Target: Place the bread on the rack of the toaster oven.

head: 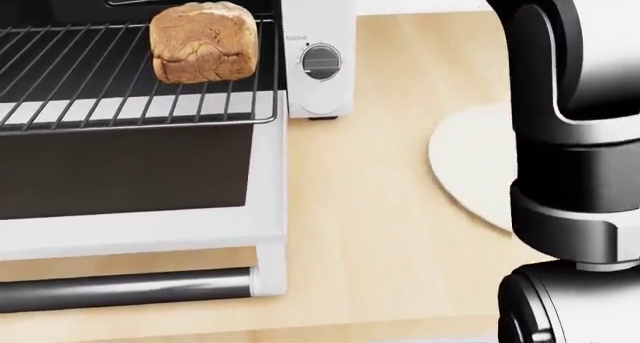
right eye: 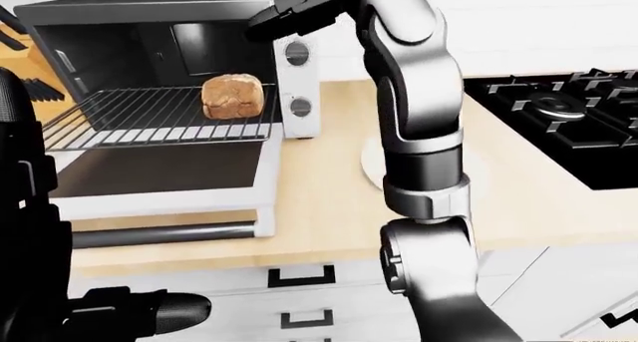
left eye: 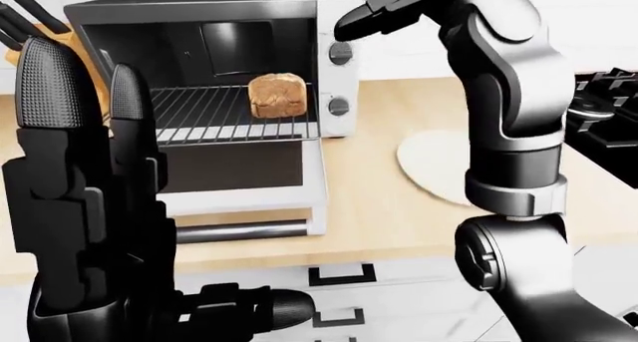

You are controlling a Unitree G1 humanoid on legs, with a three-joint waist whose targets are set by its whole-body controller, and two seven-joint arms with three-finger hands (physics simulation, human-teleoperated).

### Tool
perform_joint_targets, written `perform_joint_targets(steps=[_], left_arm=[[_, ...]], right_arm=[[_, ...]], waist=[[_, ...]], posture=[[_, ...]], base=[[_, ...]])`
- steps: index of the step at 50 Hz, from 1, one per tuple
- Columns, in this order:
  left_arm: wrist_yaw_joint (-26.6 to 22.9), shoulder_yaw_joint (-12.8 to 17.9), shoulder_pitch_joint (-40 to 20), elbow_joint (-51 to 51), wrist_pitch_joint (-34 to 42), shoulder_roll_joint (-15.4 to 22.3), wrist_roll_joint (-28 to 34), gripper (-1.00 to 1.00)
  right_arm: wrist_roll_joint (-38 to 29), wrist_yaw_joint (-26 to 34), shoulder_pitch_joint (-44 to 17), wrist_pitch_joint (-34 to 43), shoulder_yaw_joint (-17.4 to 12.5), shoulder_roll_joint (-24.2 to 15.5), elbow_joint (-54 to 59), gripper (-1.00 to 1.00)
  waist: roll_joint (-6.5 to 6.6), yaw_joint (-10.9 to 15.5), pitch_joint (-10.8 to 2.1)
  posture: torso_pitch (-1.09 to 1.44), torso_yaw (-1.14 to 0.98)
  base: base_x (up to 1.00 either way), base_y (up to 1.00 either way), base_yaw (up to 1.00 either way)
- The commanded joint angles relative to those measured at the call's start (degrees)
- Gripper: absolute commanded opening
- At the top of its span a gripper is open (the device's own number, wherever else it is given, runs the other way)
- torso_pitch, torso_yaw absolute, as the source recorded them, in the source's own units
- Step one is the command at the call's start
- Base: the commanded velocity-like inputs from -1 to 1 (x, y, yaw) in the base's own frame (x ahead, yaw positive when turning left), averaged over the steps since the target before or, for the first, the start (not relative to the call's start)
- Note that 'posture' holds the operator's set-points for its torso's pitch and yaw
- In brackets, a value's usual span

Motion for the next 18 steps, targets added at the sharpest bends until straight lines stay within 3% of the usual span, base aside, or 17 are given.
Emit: perform_joint_targets(steps=[1,8,18], left_arm=[[0.16,-0.02,-0.59,-1.37,-0.71,-0.03,-0.23,1.00],[0.08,0.06,-0.68,-1.36,-0.61,0.09,-0.33,1.00],[-0.10,0.35,-0.84,-1.36,-0.56,0.11,-0.46,1.00]], right_arm=[[1.51,-1.09,-1.26,0.01,-0.79,-1.12,-2.63,1.00],[3.69,-2.34,2.76,2.29,-1.62,-3.40,-9.14,1.00],[11.35,-7.33,4.79,7.34,-5.42,-8.47,-16.18,1.00]], waist=[[-0.03,0.05,-0.61],[-0.15,-0.11,-0.56],[-0.51,-0.06,-0.25]], posture=[[-0.20,0.00],[-0.20,0.00],[-0.20,0.00]], base=[[0.00,0.00,0.00],[0.00,0.00,0.00],[0.00,0.00,0.00]])
